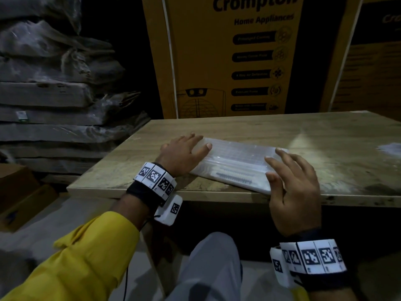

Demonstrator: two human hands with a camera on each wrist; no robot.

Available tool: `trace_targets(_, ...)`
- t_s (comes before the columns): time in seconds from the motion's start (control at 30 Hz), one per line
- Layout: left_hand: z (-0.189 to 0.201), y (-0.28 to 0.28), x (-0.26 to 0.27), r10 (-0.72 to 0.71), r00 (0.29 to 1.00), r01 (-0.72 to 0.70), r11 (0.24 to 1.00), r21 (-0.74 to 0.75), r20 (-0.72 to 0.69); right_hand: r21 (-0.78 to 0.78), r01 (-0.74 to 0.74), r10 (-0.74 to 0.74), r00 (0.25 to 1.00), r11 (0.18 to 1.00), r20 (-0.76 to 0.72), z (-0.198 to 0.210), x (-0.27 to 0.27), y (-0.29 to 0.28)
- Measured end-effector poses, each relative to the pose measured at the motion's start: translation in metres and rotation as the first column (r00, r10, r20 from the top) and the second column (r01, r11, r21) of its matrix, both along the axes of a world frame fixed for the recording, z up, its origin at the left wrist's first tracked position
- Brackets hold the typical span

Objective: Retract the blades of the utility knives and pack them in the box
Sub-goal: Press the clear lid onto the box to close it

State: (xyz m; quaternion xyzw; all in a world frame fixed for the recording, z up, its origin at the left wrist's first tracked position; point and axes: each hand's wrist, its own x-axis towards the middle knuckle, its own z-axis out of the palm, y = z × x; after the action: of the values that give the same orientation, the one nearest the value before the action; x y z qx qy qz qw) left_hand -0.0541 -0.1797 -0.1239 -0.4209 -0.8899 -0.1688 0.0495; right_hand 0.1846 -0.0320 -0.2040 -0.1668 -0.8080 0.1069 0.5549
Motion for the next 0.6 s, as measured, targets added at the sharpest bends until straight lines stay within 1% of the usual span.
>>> trace_targets(0.13, -0.002, 0.001, -0.001, -0.006, 1.0, 0.007, 1.0, -0.008, 0.014, 0.058, -0.003, 0.0, 0.999, 0.998, 0.037, 0.001, 0.002, 0.005)
trace_targets(0.23, 0.001, 0.001, 0.003, 0.006, 1.0, -0.005, 0.999, -0.053, 0.008, 0.086, -0.002, -0.008, 0.994, 0.996, 0.113, 0.003, 0.006, 0.009)
trace_targets(0.3, 0.004, 0.0, 0.008, 0.018, 1.0, -0.018, 0.998, -0.058, 0.001, 0.051, -0.016, 0.007, 0.985, 0.999, 0.17, 0.002, 0.01, 0.009)
trace_targets(0.37, 0.005, -0.002, 0.015, 0.058, 0.998, -0.059, 0.997, -0.043, -0.026, -0.004, -0.047, 0.047, 0.983, 0.999, 0.18, 0.004, 0.011, 0.007)
trace_targets(0.43, 0.001, -0.005, 0.023, 0.11, 0.993, -0.109, 0.994, 0.032, -0.04, 0.017, -0.027, 0.024, 0.986, 0.999, 0.164, 0.008, 0.009, 0.003)
trace_targets(0.5, -0.007, -0.009, 0.034, 0.123, 0.991, -0.115, 0.982, 0.152, -0.049, 0.008, -0.01, 0.009, 0.989, 1.0, 0.147, 0.011, 0.001, -0.005)
trace_targets(0.53, -0.011, -0.011, 0.04, 0.101, 0.994, -0.088, 0.975, 0.205, -0.05, -0.024, -0.021, 0.024, 0.989, 0.999, 0.147, 0.013, -0.004, -0.012)
trace_targets(0.6, -0.017, -0.015, 0.058, 0.016, 0.999, -0.006, 0.965, 0.262, -0.034, -0.095, -0.058, 0.073, 0.984, 0.994, 0.16, 0.013, -0.016, -0.027)
